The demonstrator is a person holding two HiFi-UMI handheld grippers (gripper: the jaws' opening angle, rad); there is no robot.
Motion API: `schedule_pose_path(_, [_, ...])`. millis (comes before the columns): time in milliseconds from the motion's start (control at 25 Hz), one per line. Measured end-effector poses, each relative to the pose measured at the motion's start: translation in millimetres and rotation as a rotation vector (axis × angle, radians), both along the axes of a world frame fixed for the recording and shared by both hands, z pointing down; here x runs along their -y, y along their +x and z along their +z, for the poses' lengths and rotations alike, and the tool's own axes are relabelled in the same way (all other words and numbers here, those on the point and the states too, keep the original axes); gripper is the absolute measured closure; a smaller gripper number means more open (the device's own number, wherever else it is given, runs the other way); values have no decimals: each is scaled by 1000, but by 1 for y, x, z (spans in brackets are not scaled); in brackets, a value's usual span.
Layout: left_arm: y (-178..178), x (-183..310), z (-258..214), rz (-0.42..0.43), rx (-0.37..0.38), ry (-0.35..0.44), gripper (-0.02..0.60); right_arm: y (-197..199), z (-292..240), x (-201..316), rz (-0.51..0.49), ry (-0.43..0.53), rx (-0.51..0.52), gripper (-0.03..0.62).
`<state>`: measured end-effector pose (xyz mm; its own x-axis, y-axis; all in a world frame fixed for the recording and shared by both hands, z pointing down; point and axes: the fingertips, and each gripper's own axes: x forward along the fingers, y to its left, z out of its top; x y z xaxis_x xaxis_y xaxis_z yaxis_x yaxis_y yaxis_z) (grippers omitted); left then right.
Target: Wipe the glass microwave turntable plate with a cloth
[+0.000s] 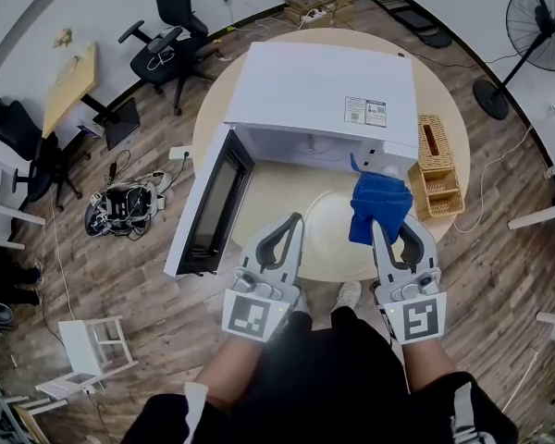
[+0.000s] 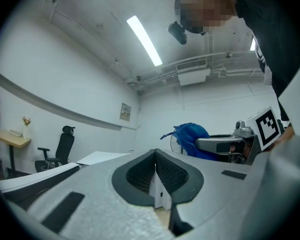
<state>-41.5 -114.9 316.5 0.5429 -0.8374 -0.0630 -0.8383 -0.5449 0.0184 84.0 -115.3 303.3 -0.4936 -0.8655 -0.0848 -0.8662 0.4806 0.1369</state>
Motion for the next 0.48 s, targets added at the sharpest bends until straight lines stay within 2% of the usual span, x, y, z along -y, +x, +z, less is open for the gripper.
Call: schedule_pose_path(480, [8,4,-12,4,1,25,575,7,-20,-1,2,50,5,516])
